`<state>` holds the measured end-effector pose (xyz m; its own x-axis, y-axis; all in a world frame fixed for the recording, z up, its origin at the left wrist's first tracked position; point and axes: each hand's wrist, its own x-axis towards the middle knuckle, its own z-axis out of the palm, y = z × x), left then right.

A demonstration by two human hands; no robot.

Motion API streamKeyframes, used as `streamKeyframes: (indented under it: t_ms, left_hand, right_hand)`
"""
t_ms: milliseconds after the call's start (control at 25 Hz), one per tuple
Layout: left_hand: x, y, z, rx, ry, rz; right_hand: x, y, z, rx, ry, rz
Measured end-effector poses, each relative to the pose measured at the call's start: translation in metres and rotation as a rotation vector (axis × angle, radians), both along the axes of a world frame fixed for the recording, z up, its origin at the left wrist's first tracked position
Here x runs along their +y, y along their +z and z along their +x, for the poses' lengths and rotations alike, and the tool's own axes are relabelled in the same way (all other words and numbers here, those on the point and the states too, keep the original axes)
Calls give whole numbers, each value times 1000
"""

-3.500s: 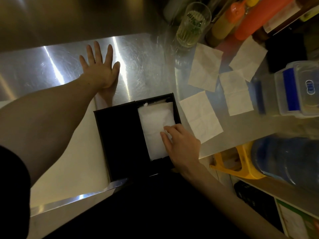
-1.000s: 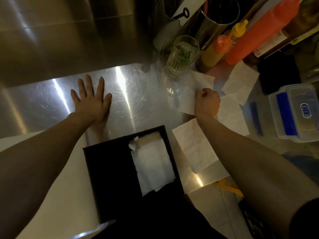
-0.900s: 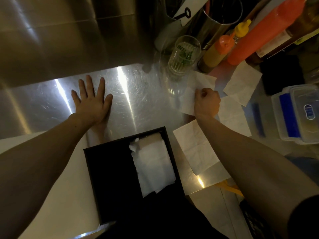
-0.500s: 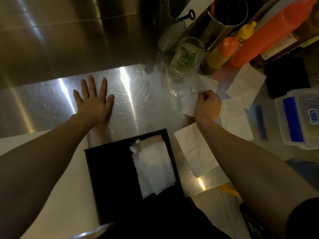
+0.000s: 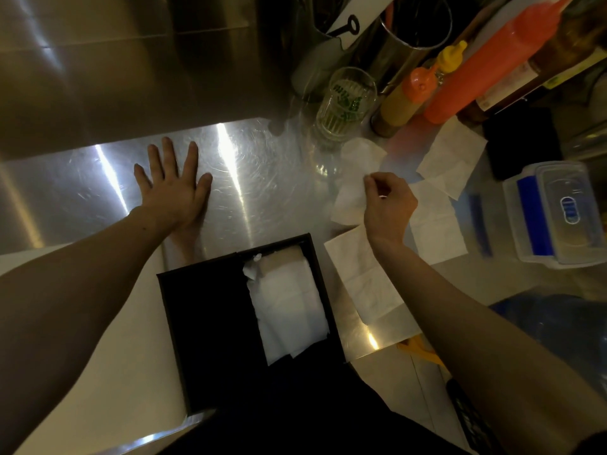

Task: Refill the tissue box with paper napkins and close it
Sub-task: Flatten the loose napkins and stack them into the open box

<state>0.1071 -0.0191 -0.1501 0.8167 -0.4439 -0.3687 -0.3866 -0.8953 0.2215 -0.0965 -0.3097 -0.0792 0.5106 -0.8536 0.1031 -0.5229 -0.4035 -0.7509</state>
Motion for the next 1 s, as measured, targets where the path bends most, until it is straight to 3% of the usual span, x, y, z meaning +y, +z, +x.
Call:
streamKeyframes:
  t_ms: [560,1000]
  left_hand:
    - [-2,15,1,76,-42,28]
    - [-2,13,0,56,-44,8]
  right_hand:
    - [111,116,-81,-27,349,84]
    - [162,49,-107,244,455,70]
